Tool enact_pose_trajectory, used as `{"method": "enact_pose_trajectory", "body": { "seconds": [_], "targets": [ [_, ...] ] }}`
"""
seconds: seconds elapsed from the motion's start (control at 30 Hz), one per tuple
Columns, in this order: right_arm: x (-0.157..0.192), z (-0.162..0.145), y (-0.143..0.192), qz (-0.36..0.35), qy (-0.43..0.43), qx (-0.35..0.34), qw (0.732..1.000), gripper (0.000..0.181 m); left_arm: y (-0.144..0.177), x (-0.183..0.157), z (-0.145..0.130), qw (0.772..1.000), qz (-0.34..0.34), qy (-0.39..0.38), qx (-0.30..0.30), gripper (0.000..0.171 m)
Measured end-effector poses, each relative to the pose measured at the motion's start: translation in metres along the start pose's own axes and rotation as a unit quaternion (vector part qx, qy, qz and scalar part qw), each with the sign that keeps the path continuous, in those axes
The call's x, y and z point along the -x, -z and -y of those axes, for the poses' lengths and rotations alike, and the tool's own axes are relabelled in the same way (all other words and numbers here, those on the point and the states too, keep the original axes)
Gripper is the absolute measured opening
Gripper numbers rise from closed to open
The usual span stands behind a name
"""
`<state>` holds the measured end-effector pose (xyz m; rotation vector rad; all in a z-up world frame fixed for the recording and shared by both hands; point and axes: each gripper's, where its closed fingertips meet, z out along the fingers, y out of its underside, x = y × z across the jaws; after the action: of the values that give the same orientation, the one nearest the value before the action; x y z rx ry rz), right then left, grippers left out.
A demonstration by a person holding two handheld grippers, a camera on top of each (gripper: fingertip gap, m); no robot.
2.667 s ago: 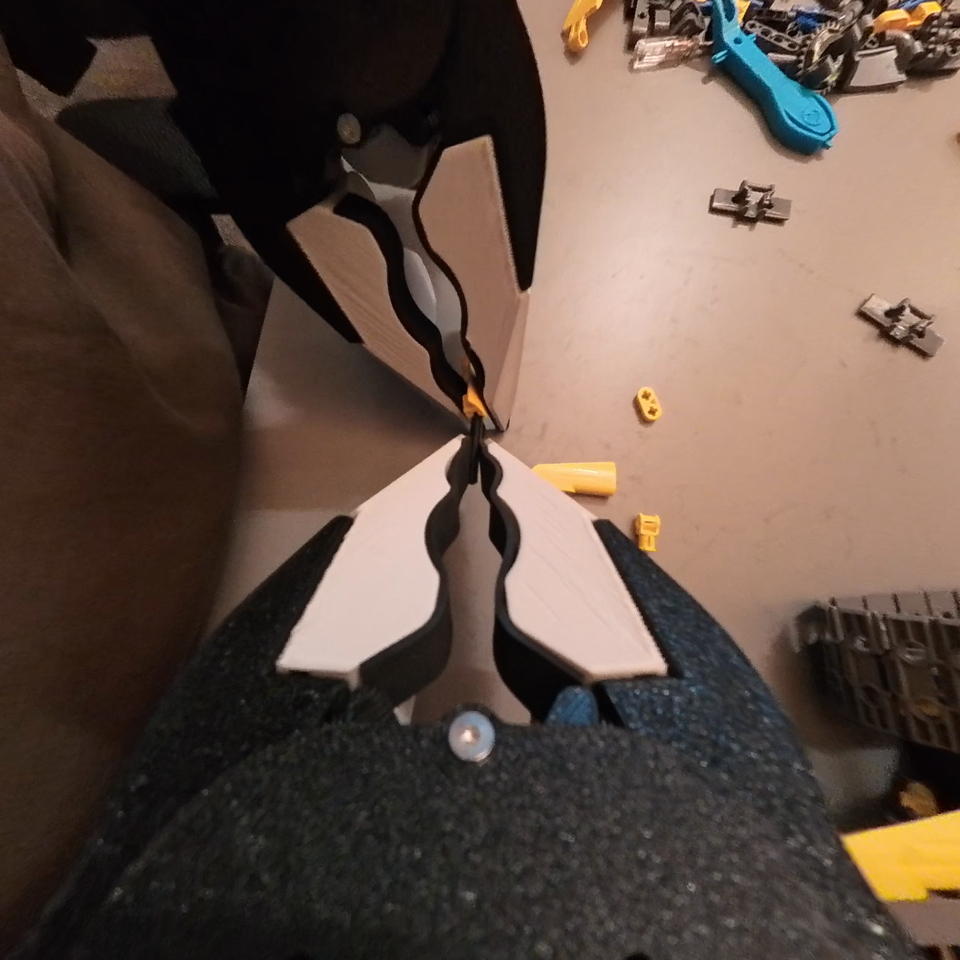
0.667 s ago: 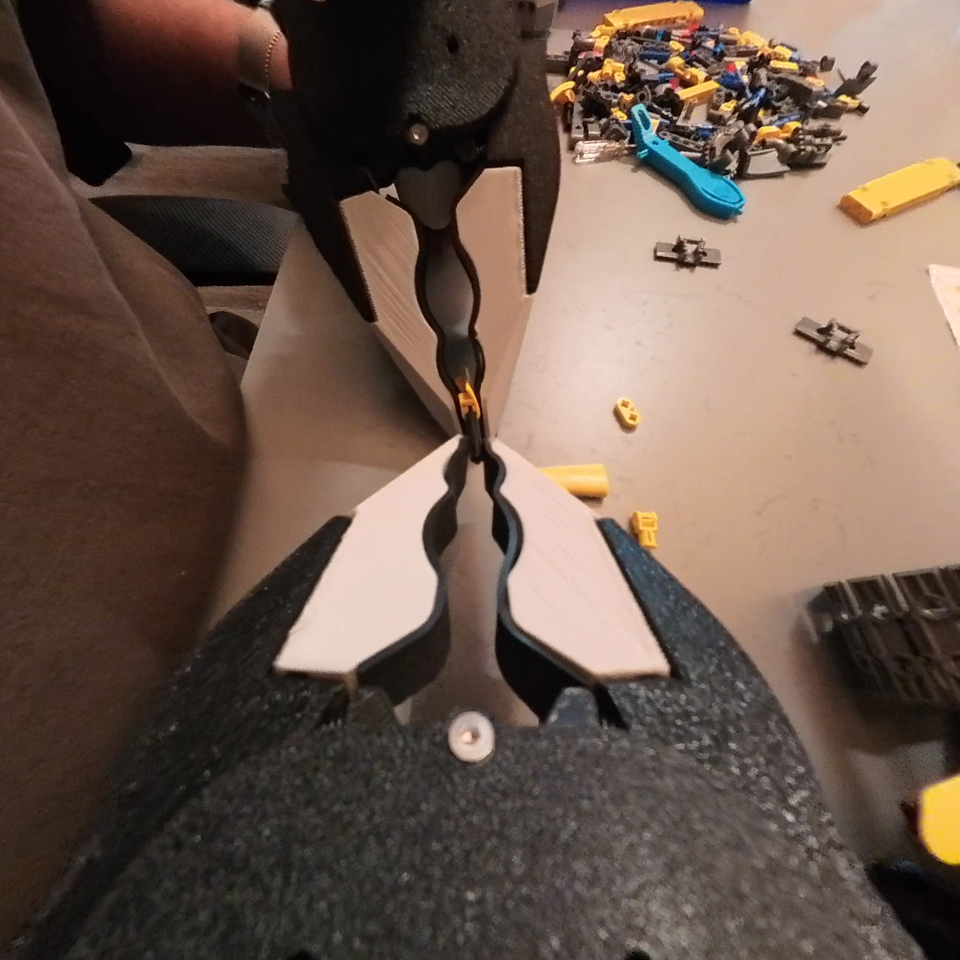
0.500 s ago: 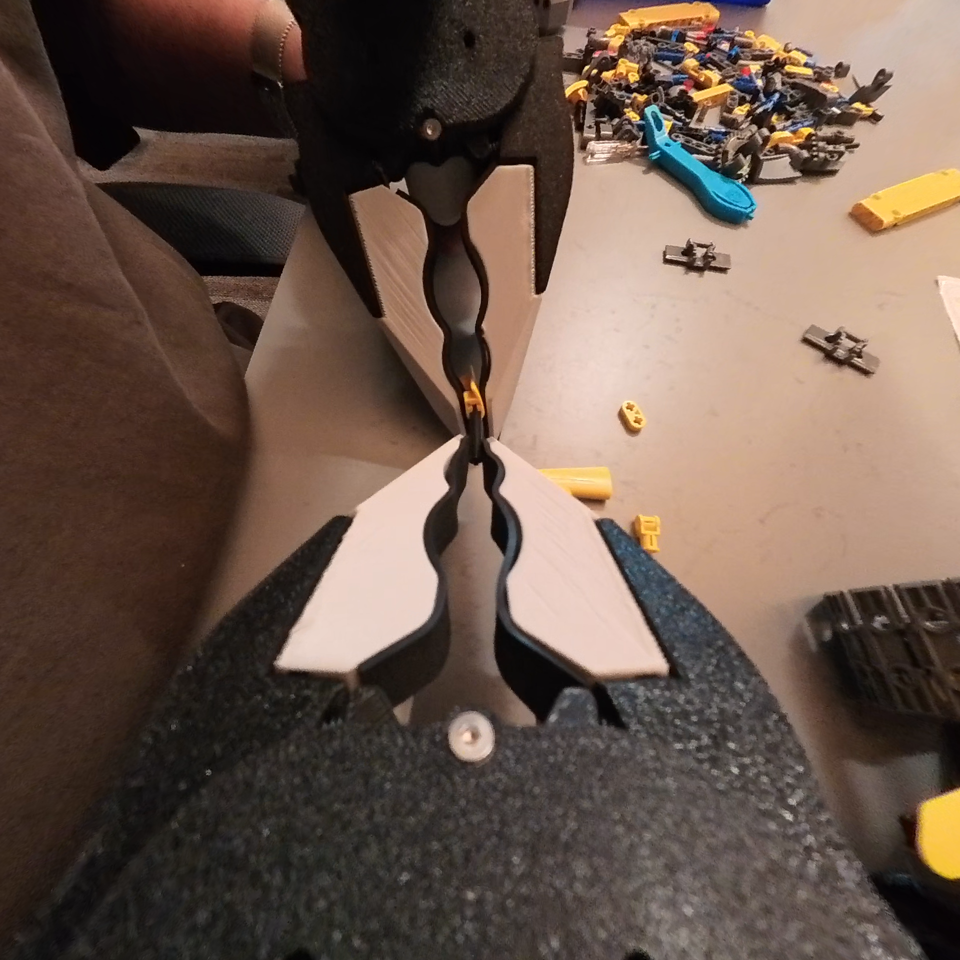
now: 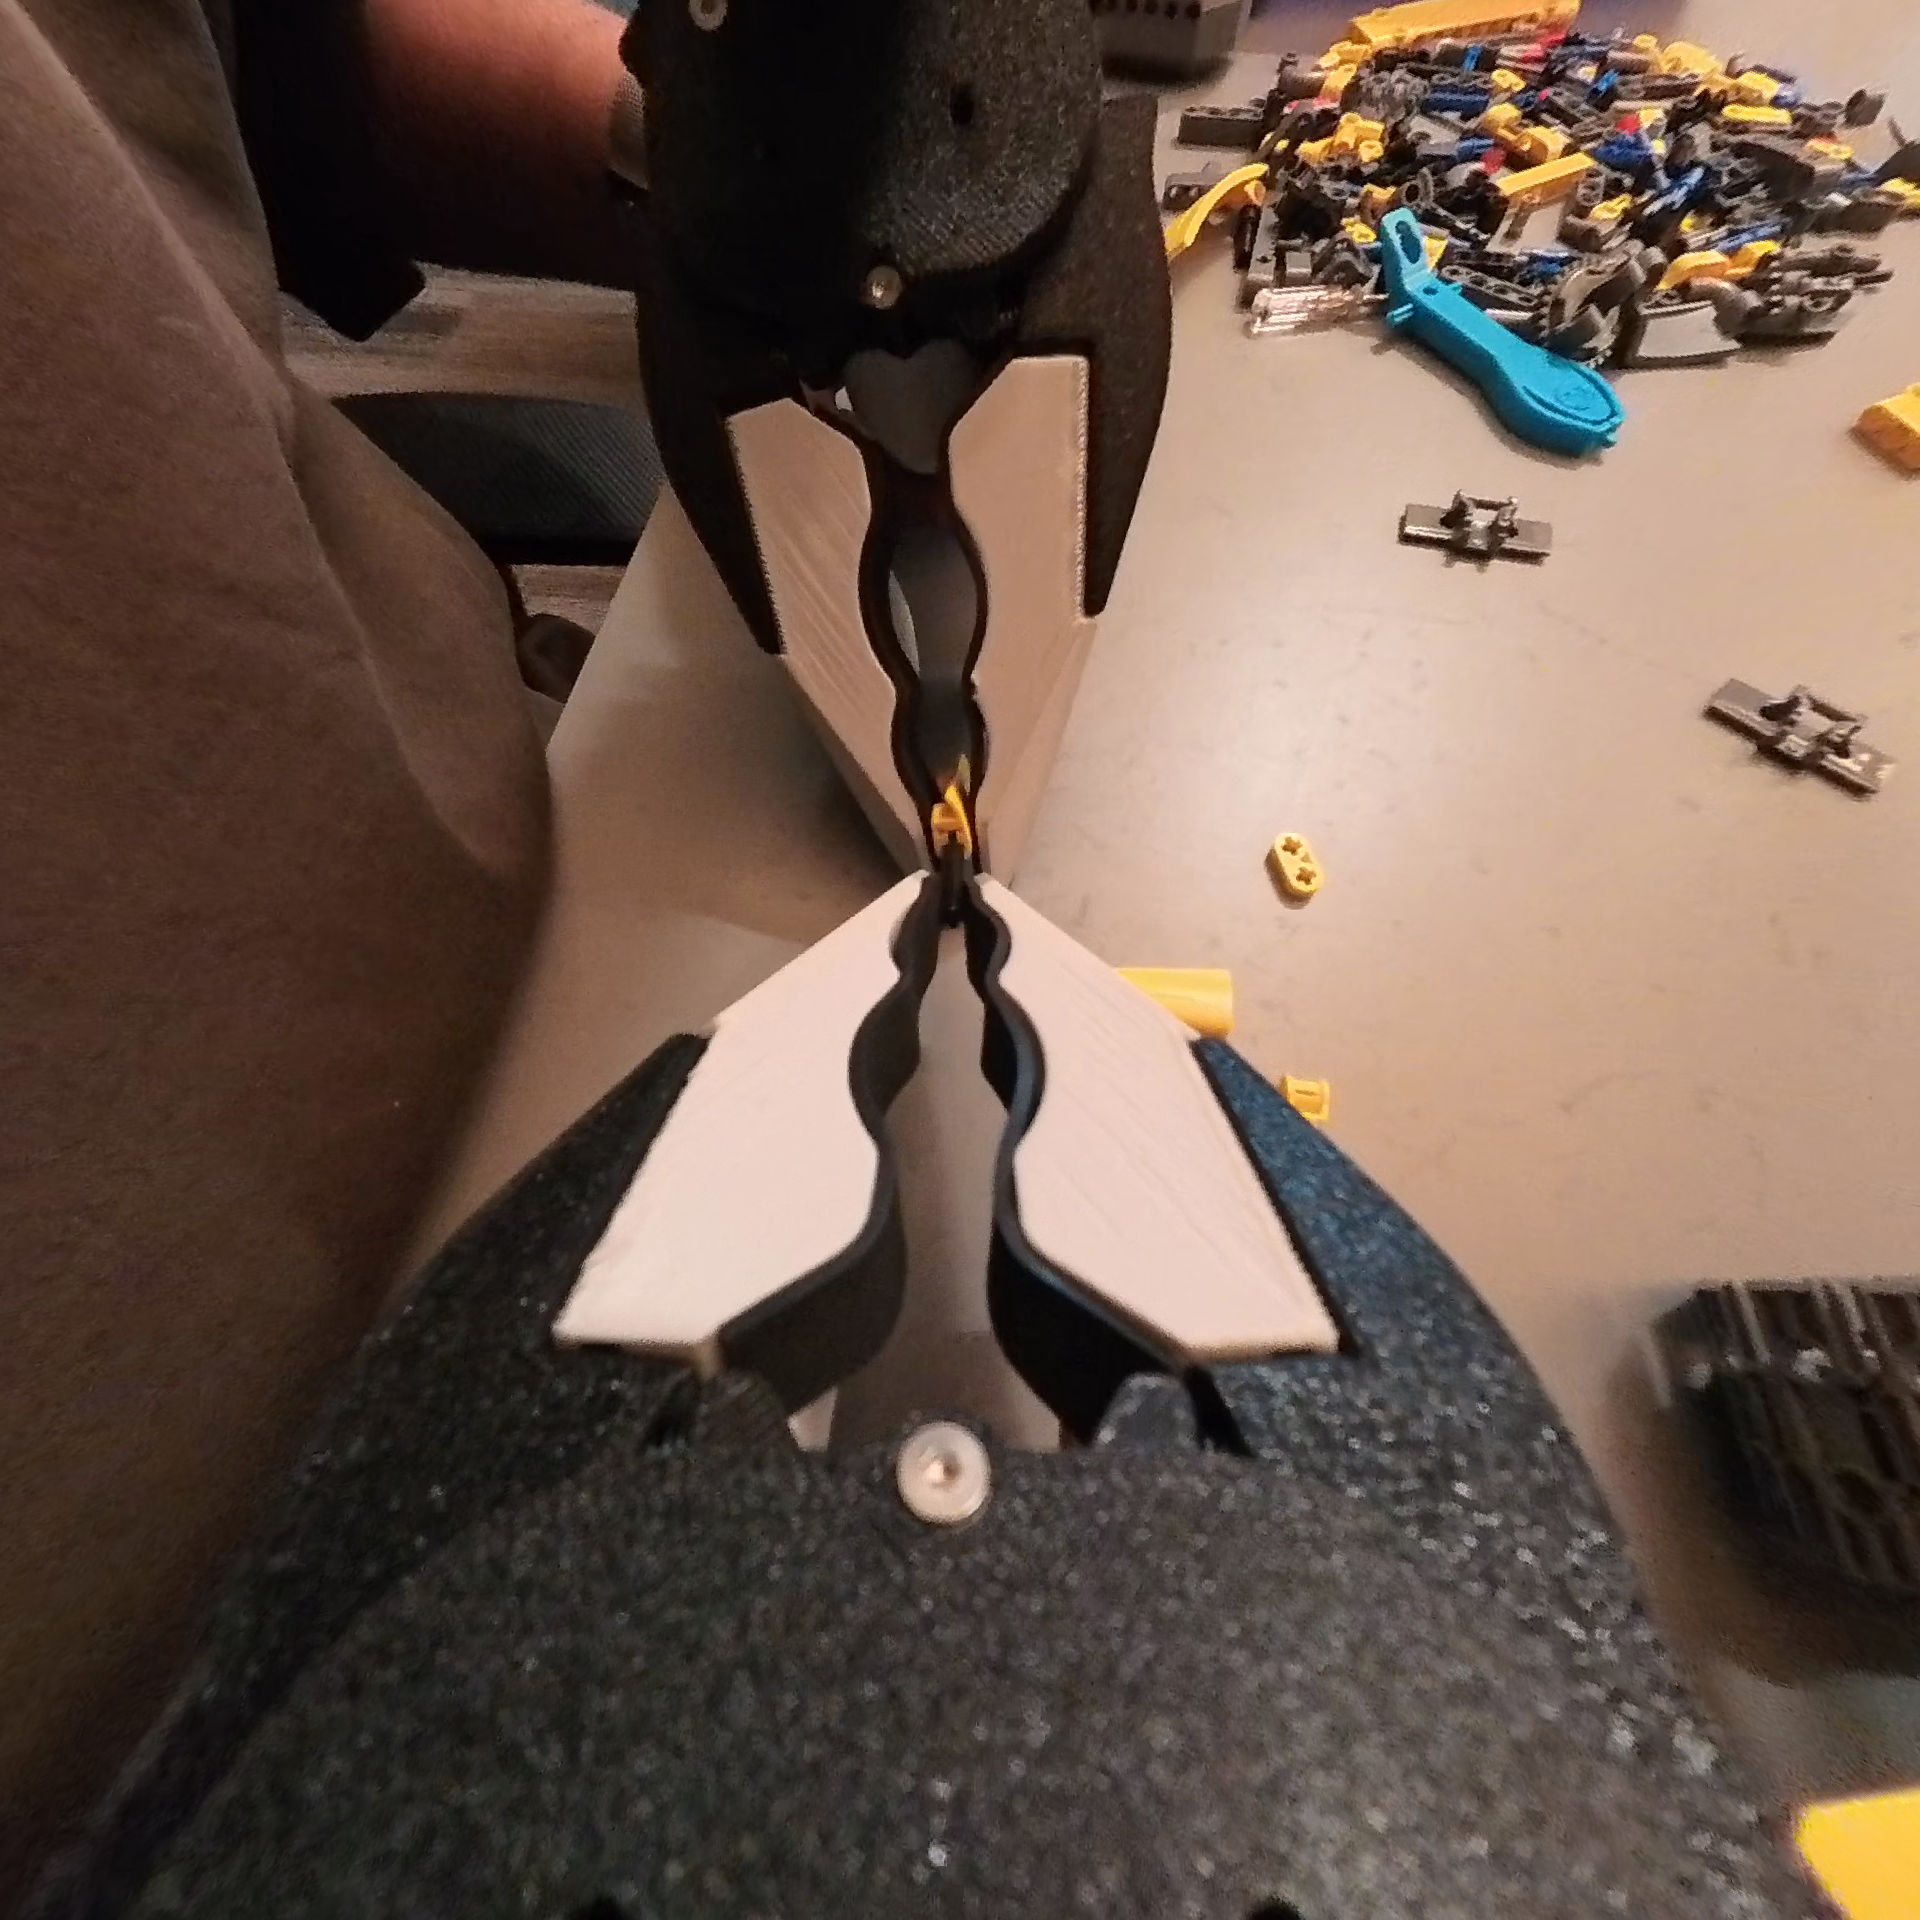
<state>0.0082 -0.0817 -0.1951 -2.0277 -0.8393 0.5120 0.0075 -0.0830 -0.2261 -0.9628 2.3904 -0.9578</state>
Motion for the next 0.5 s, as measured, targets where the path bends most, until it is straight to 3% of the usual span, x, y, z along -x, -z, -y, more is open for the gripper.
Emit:
{"method": "enact_pose_trajectory", "body": {
  "seconds": [0.5],
  "targets": [
    [-0.0009, -0.0021, -0.0054, 0.007, 0.022, 0.04, 0.999, 0.002, 0.0002, -0.0001, 0.0001, 1.0, -0.01, 0.01, 0.0, 0.002]
  ]
}}
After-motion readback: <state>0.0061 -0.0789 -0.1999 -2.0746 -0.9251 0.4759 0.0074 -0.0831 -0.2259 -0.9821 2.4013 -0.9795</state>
